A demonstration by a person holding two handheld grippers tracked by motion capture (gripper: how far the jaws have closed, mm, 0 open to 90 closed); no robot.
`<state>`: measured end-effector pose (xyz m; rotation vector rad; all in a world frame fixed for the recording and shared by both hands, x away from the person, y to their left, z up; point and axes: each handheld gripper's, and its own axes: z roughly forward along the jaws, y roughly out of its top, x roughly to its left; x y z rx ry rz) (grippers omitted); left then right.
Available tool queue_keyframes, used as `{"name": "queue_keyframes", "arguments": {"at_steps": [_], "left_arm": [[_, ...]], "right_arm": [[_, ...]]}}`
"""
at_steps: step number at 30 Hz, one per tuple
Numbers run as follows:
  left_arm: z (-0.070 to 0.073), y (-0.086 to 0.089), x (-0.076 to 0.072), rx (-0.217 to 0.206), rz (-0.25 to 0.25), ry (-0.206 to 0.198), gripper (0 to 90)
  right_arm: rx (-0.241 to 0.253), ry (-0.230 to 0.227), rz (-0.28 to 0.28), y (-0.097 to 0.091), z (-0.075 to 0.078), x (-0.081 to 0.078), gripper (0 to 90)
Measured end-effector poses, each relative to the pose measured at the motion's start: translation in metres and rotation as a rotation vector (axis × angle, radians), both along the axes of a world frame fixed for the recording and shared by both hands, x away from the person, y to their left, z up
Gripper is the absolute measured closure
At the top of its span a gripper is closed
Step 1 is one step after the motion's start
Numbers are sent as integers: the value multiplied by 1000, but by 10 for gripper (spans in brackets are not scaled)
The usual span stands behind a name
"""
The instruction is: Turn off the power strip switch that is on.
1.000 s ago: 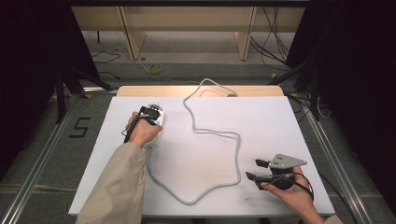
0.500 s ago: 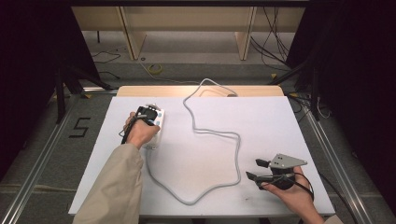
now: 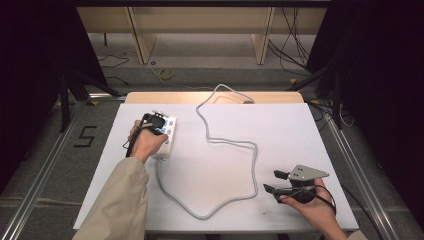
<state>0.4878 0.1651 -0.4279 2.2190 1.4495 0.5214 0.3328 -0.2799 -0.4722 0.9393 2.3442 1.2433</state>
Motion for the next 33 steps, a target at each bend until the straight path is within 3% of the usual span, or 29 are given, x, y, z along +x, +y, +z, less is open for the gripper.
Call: {"name": "queue_keyframes", "arguments": {"at_steps": [14, 22, 33], "left_arm": [[5, 14, -22, -55, -14, -80, 788], [3, 17, -38, -60, -40, -128, 663], [3, 14, -60, -138, -95, -200, 477]], "right_arm": [[-7, -1, -4, -1, 0, 0, 366], [-10, -2, -6, -1, 0, 0, 366], [-19, -1, -7, -1, -1, 0, 365]]}}
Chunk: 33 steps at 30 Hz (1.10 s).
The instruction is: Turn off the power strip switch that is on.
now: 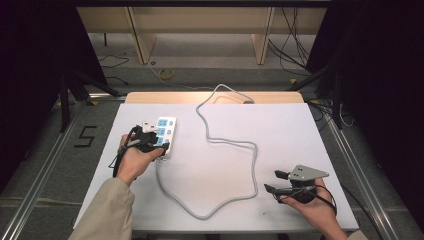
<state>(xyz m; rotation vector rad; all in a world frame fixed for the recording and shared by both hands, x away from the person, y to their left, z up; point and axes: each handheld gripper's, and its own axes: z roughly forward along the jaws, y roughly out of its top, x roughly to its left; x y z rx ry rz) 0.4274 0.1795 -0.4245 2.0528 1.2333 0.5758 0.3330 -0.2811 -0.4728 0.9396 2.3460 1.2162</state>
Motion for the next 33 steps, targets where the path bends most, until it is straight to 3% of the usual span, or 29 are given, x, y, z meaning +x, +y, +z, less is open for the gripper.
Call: {"name": "queue_keyframes", "arguments": {"at_steps": [6, 11, 20, 26, 33], "left_arm": [[-2, -4, -11, -7, -36, -16, 366], [-3, -9, -22, -24, -81, -60, 352], [-11, -18, -41, -18, -166, -100, 310], [-19, -13, -57, -31, -184, -123, 296], [-31, -1, -77, -54, -148, -142, 299]], "right_arm": [[-8, -4, 1, 0, 0, 0, 365], [-8, -1, 1, 0, 0, 0, 365], [-5, 3, 4, -2, -1, -3, 364], [2, 7, 4, -3, -2, -4, 363], [3, 9, 2, -4, -2, -5, 363]]}}
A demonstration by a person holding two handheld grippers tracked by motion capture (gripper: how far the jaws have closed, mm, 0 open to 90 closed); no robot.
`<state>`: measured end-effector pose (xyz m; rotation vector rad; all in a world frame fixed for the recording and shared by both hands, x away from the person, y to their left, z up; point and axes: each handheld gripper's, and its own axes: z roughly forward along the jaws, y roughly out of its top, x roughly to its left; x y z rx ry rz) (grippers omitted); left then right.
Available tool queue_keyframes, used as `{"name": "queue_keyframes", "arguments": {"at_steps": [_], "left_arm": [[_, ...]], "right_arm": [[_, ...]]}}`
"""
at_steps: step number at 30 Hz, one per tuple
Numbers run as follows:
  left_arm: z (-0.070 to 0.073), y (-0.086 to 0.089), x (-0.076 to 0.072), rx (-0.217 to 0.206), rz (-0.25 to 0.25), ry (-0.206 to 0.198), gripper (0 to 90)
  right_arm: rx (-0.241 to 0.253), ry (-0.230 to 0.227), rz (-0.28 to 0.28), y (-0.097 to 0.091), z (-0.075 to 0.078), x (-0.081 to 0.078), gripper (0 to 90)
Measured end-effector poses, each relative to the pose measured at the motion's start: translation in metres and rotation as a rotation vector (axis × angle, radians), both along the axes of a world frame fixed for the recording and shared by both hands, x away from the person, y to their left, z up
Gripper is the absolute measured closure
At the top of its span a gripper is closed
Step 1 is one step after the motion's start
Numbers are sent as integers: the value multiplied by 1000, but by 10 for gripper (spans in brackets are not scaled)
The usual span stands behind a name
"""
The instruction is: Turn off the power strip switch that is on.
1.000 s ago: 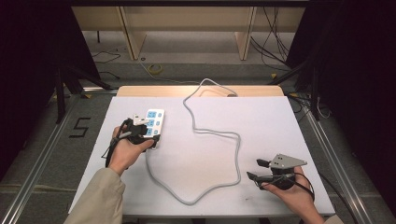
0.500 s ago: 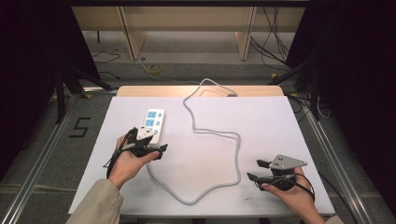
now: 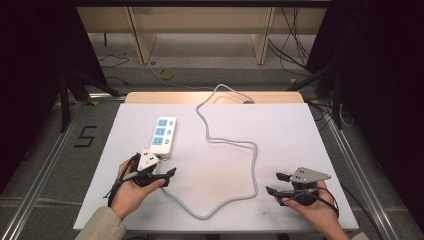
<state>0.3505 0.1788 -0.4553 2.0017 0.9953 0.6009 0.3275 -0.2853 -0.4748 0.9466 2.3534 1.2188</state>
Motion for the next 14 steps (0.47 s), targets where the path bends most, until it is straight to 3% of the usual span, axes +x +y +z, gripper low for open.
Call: {"name": "queue_keyframes", "arguments": {"at_steps": [6, 10, 14], "left_arm": [[-12, 2, -14, 7, 13, 12, 300], [-17, 0, -17, 45, 14, 6, 303], [-17, 3, -19, 41, 36, 0, 300]], "right_arm": [[2, -6, 0, 0, 1, 0, 363], [11, -7, -3, -1, 2, 0, 363], [10, -12, -4, -2, 2, 0, 363]]}}
